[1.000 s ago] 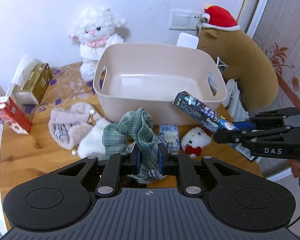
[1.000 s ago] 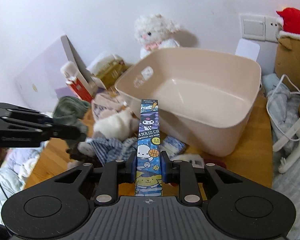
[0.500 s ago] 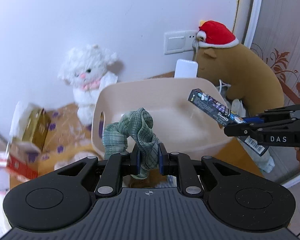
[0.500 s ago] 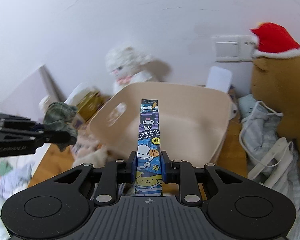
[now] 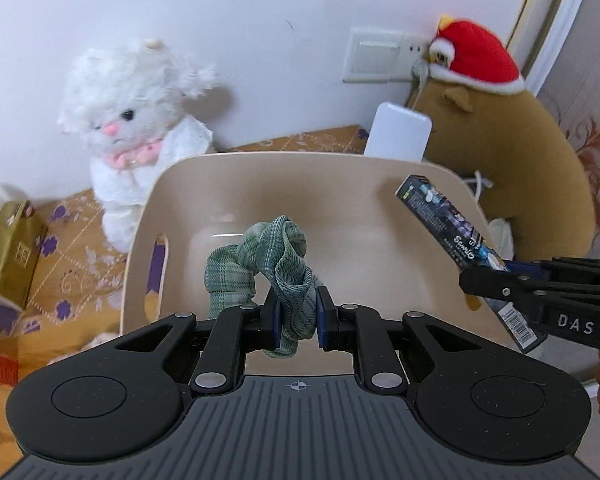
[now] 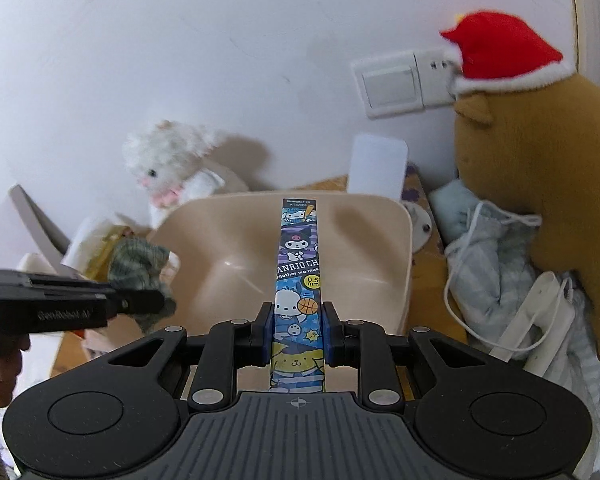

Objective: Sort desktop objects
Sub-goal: 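Lift scrunchie with left tool while right tool carries pencil box over basket, then open left tool dropping scrunchie into basket while right tool releases pencil box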

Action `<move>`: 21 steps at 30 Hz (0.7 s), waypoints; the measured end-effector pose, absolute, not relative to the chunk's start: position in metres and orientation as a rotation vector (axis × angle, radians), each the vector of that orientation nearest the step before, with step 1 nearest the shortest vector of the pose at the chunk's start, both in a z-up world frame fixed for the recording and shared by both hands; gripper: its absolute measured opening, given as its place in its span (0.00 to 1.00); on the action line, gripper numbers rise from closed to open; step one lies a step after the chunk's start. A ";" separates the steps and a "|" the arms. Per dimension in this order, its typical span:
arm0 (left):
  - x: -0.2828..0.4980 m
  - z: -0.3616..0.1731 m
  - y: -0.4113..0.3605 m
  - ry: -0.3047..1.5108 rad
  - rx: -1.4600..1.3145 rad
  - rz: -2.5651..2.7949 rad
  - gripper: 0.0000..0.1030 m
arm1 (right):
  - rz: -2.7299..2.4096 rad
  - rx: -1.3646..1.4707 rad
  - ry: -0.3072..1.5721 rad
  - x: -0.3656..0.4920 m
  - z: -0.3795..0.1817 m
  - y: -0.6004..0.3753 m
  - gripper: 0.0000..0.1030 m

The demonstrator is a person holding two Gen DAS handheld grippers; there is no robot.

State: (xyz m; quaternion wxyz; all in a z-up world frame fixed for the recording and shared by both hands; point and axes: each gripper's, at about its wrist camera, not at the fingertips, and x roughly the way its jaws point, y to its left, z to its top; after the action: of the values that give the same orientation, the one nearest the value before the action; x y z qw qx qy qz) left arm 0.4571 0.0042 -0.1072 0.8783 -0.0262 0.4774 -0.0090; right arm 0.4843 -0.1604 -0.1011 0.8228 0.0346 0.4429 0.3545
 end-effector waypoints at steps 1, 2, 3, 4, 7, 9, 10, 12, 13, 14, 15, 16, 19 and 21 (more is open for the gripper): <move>0.462 -0.112 0.002 1.009 -0.035 -0.017 0.16 | 0.745 0.069 0.954 0.487 -0.105 -0.158 0.21; 0.465 -0.116 0.000 1.018 -0.022 -0.016 0.16 | 0.734 0.063 0.968 0.489 -0.109 -0.155 0.21; 0.468 -0.120 -0.001 1.025 -0.012 -0.017 0.16 | 0.721 0.054 0.982 0.492 -0.113 -0.153 0.21; 0.470 -0.124 -0.002 1.029 -0.003 -0.018 0.16 | 0.709 0.046 0.994 0.494 -0.116 -0.150 0.21; 0.475 -0.138 -0.004 1.048 0.035 -0.026 0.16 | 0.678 0.010 1.023 0.499 -0.125 -0.142 0.21; 0.478 -0.148 -0.006 1.073 0.059 -0.029 0.16 | 0.669 -0.006 1.036 0.501 -0.130 -0.137 0.21; 0.479 -0.152 -0.005 1.083 0.067 -0.026 0.16 | 0.669 -0.005 1.037 0.501 -0.131 -0.136 0.21; 0.480 -0.158 -0.004 1.105 0.066 -0.028 0.16 | 0.658 -0.010 1.037 0.500 -0.132 -0.133 0.21; 0.481 -0.161 -0.003 1.115 0.066 -0.033 0.16 | 0.654 -0.012 1.037 0.499 -0.133 -0.132 0.21; 0.481 -0.163 -0.002 1.123 0.068 -0.040 0.17 | 0.649 -0.014 1.036 0.498 -0.133 -0.131 0.21; 0.481 -0.165 -0.002 1.130 0.074 -0.044 0.17 | 0.644 -0.017 1.036 0.498 -0.132 -0.130 0.21; 0.482 -0.167 -0.002 1.135 0.081 -0.042 0.18 | 0.638 -0.022 1.035 0.498 -0.133 -0.129 0.21; 0.481 -0.169 0.002 1.130 0.086 -0.007 0.25 | 0.628 -0.048 1.027 0.496 -0.133 -0.127 0.22; 0.481 -0.167 0.006 1.122 0.066 0.000 0.37 | 0.628 -0.060 1.028 0.493 -0.133 -0.126 0.28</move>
State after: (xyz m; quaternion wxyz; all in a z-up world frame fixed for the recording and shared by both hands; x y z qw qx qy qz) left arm 0.4807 0.0056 -0.1673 0.8461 0.0314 0.5320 0.0000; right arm 0.4929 -0.1258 -0.1331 0.8236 -0.0282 0.4833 0.2953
